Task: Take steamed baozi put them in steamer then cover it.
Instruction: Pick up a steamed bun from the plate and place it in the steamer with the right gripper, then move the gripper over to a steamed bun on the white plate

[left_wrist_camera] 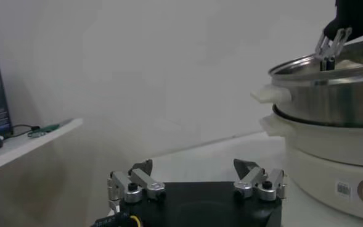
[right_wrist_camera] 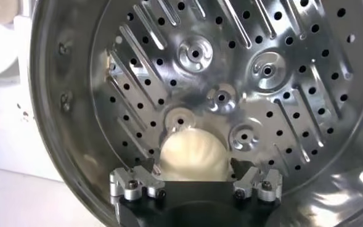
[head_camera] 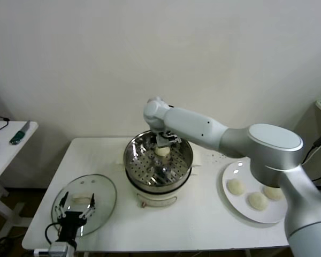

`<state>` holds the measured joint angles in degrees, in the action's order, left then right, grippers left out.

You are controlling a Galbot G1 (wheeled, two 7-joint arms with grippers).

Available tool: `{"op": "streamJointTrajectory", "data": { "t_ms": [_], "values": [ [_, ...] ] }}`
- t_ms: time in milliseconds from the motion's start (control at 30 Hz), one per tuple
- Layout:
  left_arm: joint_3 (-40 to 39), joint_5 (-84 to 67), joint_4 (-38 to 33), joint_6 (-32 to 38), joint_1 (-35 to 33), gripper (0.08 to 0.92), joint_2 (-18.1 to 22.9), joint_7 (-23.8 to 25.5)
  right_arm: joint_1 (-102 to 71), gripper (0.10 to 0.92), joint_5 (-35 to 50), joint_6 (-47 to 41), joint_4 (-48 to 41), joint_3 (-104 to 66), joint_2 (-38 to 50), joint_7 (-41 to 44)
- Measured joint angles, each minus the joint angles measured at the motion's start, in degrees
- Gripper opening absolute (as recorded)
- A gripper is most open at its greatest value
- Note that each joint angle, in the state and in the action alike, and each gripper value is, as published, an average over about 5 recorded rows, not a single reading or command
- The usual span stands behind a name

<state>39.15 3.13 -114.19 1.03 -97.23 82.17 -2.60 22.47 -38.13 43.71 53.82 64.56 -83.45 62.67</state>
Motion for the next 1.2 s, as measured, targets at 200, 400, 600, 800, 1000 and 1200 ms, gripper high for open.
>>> {"op": "streamJointTrajectory", "data": {
  "t_ms": [200,400,600,800,1000,1200],
  "values": [
    [0.02,-0.08,0.21,0.33,-0.19,0.823,-0.04,-0.12,3.42,0.823,5.02,-2.91,3.39,1.29,3.03,0.61],
    [-0.27,-0.31,-0.03,0.72,-0.37,0.823,-0.01,-0.34,8.92,0.823,16.06,-11.32,8.34,5.61,8.4,1.5],
    [-0.41,-0.7,-0.97,0.77,-0.97,0.823,-0.01,-0.48,15.38,0.823,30.57,-23.17,13.54,12.61,15.82,0.8],
    [-0.72,-0.88,-1.67,0.76,-1.14,0.823,-0.46,-0.37,19.01,0.823,43.25,-34.87,17.52,18.63,24.13,-0.42],
    [-1.16,-1.08,-2.27,0.32,-0.48,0.823,-0.74,-0.31,19.64,0.823,50.73,-43.48,20.11,22.7,32.51,-1.07],
    [-1.6,-2.09,-3.63,-0.67,-0.7,0.823,-0.47,-0.18,16.3,0.823,53.26,-49.01,20.61,23.55,39.42,-1.47]
  ]
}}
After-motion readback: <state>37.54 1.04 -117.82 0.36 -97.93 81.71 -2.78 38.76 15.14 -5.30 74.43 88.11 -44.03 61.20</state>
